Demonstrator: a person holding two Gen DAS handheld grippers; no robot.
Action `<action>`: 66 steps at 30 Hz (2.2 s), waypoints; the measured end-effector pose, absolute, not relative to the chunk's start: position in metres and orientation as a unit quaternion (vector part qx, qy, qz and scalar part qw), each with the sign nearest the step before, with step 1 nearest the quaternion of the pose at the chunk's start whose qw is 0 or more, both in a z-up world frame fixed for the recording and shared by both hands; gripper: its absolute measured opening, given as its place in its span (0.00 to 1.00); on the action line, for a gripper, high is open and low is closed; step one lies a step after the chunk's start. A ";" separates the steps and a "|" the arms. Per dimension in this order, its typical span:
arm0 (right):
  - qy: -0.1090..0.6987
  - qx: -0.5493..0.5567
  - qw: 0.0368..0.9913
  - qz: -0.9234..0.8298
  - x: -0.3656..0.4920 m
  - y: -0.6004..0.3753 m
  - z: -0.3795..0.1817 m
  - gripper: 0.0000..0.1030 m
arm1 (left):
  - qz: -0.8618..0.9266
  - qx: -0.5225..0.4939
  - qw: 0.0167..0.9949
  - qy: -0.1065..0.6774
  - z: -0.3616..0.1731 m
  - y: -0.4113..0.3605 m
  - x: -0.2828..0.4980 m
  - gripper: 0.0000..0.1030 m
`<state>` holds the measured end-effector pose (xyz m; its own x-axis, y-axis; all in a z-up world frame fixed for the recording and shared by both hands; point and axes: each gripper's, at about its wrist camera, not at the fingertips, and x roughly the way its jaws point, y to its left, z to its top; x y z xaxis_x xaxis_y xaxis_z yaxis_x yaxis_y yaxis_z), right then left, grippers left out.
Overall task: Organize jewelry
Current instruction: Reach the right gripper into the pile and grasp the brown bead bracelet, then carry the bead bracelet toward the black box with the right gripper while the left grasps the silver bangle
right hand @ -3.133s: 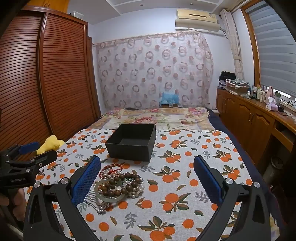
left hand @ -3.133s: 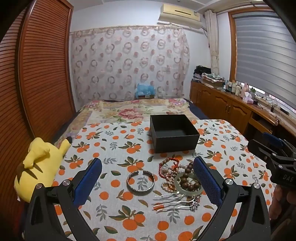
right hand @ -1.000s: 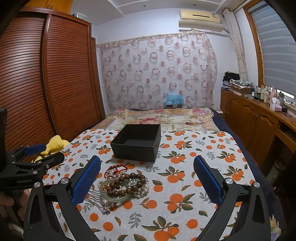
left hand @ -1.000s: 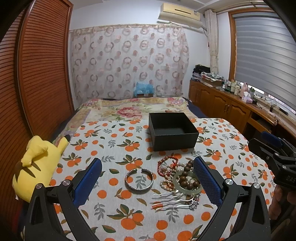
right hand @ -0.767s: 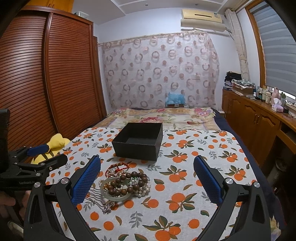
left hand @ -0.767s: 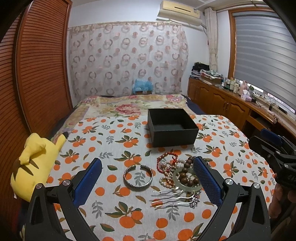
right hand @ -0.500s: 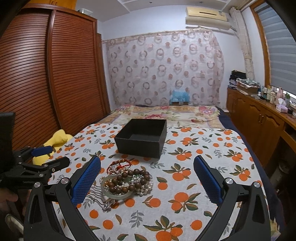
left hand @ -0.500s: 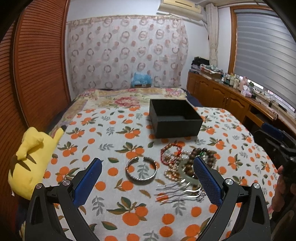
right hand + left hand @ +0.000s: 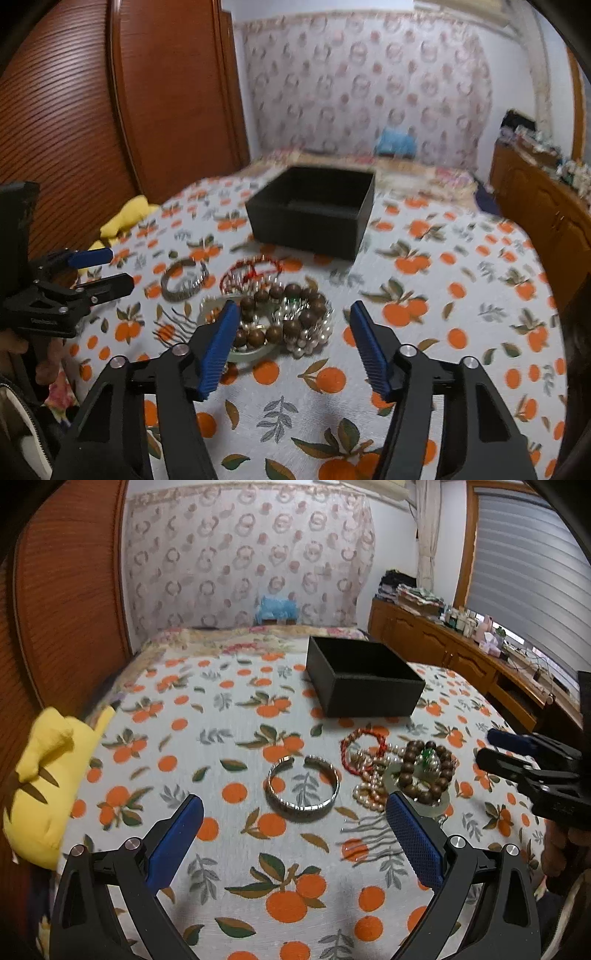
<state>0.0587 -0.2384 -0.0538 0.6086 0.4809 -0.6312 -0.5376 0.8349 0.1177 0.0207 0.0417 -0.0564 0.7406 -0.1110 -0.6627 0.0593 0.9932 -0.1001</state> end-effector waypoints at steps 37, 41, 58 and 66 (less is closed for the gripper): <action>0.358 -0.012 0.864 0.355 0.107 -0.231 -0.030 0.16 | -0.099 0.007 0.894 0.437 -0.093 0.030 0.082 0.85; 0.353 -0.014 0.866 0.353 0.108 -0.232 -0.023 0.16 | -0.094 0.015 0.895 0.437 -0.095 0.028 0.086 0.83; 0.395 -0.081 0.885 0.233 0.131 -0.276 -0.073 0.12 | -0.086 0.017 0.900 0.427 -0.092 0.034 0.089 0.56; 0.412 -0.071 0.865 0.279 0.137 -0.264 -0.077 0.27 | -0.086 0.017 0.900 0.426 -0.091 0.035 0.090 0.56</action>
<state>0.1366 -0.2643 -0.0772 0.5060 0.4233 -0.7515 -0.5407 0.8345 0.1060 0.0901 0.0348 -0.0914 0.6218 -0.1408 -0.7704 0.1699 0.9845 -0.0428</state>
